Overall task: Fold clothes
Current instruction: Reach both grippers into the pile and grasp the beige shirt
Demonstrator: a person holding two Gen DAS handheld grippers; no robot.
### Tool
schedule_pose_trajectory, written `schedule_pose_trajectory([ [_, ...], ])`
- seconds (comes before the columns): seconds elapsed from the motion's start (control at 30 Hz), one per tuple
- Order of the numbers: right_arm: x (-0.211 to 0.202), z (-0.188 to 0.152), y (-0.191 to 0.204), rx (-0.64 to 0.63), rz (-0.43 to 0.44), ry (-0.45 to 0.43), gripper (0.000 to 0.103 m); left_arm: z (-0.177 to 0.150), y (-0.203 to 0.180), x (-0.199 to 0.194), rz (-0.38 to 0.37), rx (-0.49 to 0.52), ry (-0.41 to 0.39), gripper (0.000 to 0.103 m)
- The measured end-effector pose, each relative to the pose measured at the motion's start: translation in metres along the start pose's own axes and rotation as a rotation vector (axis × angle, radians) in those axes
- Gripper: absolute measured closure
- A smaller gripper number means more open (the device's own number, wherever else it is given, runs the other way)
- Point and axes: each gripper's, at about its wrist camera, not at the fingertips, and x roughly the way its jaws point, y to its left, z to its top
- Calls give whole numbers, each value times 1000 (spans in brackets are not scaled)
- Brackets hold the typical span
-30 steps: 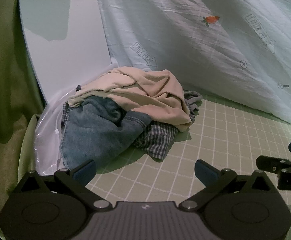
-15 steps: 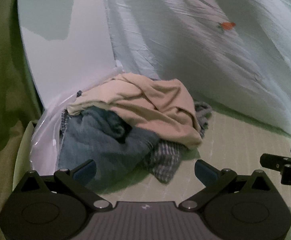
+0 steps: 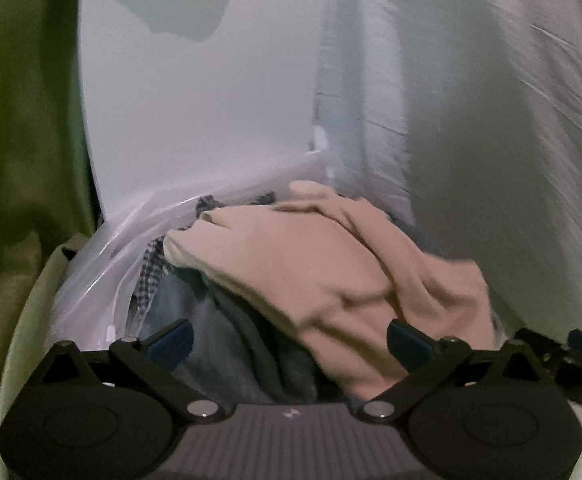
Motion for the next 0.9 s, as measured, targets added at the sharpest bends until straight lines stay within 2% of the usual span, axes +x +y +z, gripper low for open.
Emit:
schedule_pose_trajectory([
  [0.07, 22, 10, 10, -18, 48, 3, 13, 8, 4, 14, -21, -38, 14, 20],
  [0.13, 42, 18, 20, -31, 96, 8, 14, 12, 7, 28, -37, -73, 33, 38],
  [0.2, 55, 21, 30, -74, 117, 18, 17, 14, 8, 37, -46, -92, 43, 49],
  [0.23, 61, 21, 35, -99, 124, 24, 31, 14, 8, 40, -48, -97, 42, 57],
  [0.3, 67, 22, 40, -129, 138, 24, 52, 14, 7, 42, -48, -96, 35, 64],
  [0.33, 62, 22, 37, -121, 143, 12, 72, 15, 5, 40, -42, -87, 25, 71],
  [0.37, 57, 22, 34, -112, 149, 1, 85, 15, 3, 38, -35, -78, 15, 74],
  [0.43, 46, 21, 28, -100, 147, -25, 103, 16, 0, 34, -23, -60, -6, 86],
  [0.6, 4, 14, -7, -52, 63, -79, 103, 19, -16, 4, -44, -8, -70, 96],
  [0.7, -16, 9, -19, -23, 20, -82, 103, 19, -32, -19, -72, 32, -119, 97],
  [0.77, -26, 7, -19, -26, 10, -77, 98, 17, -36, -28, -72, 20, -127, 97],
  [0.8, -30, 6, -18, -27, 5, -75, 79, 16, -36, -32, -72, 4, -126, 97],
  [0.83, -35, 5, -18, -28, 0, -72, 54, 14, -33, -34, -69, -7, -122, 97],
  [0.9, -44, 2, -13, -47, -9, -76, 30, 8, -28, -37, -63, -30, -115, 97],
])
